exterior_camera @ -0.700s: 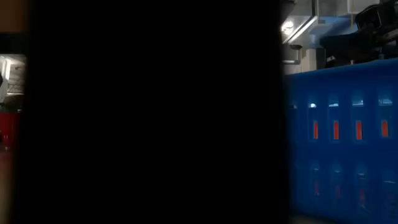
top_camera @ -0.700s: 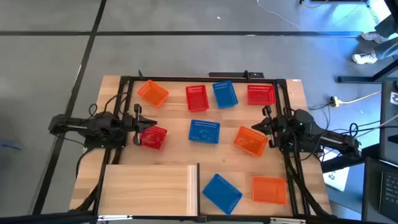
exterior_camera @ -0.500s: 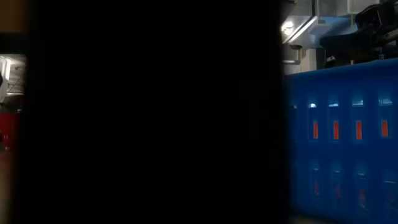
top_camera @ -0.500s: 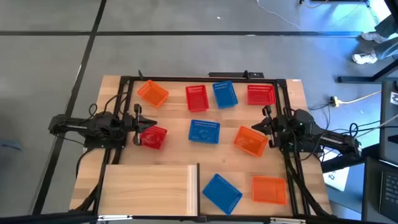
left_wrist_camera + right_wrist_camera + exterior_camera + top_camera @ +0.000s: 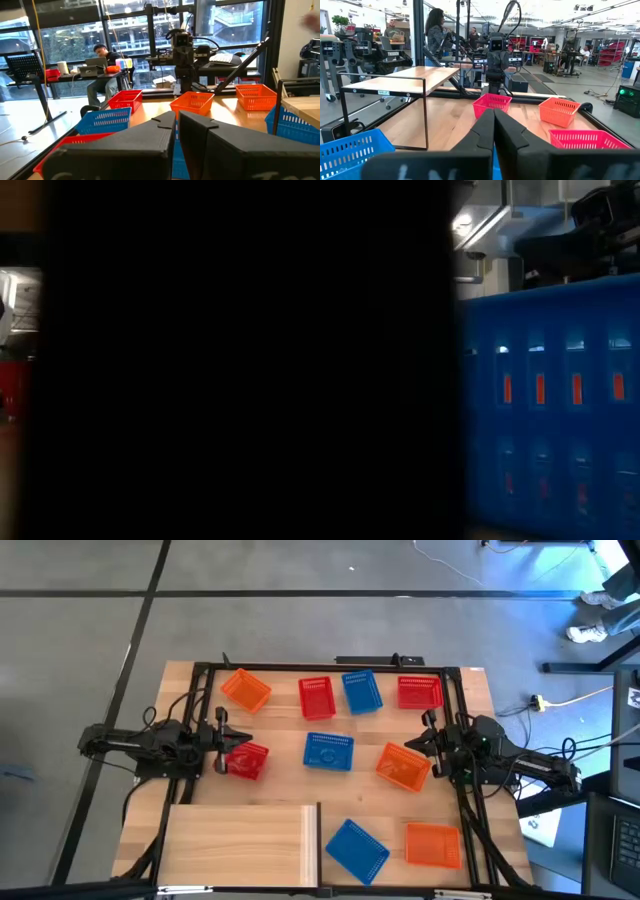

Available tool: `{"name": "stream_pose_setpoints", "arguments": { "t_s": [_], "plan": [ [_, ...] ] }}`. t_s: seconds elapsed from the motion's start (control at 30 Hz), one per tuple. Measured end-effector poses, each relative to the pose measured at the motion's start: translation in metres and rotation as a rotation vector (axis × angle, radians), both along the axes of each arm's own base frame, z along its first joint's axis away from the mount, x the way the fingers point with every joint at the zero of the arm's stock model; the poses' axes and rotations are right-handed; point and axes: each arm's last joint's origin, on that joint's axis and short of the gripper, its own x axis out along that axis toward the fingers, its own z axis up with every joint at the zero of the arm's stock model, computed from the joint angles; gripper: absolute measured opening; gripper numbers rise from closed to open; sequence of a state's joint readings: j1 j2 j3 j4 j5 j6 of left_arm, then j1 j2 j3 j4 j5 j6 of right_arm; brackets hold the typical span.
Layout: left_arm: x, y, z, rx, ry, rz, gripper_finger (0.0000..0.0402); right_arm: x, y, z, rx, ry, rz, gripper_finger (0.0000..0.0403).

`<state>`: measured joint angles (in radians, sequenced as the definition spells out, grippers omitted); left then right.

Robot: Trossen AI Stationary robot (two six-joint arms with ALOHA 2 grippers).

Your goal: Stack baskets on shelf by color

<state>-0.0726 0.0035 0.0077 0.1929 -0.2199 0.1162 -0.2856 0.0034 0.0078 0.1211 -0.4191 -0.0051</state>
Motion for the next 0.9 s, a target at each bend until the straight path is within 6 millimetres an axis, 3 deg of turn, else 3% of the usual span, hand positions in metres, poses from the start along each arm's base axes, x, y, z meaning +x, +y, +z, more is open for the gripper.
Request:
{"name": "stream_pose_setpoints", "arguments": {
  "t_s": [0.9],
  "plan": [
    [0.0,0.0,0.0001,0.0,0.0,0.0,0.0014,0.0,-0.0007,0.001,-0.029,-0.014,-0.028,0.0006]
  ]
}}
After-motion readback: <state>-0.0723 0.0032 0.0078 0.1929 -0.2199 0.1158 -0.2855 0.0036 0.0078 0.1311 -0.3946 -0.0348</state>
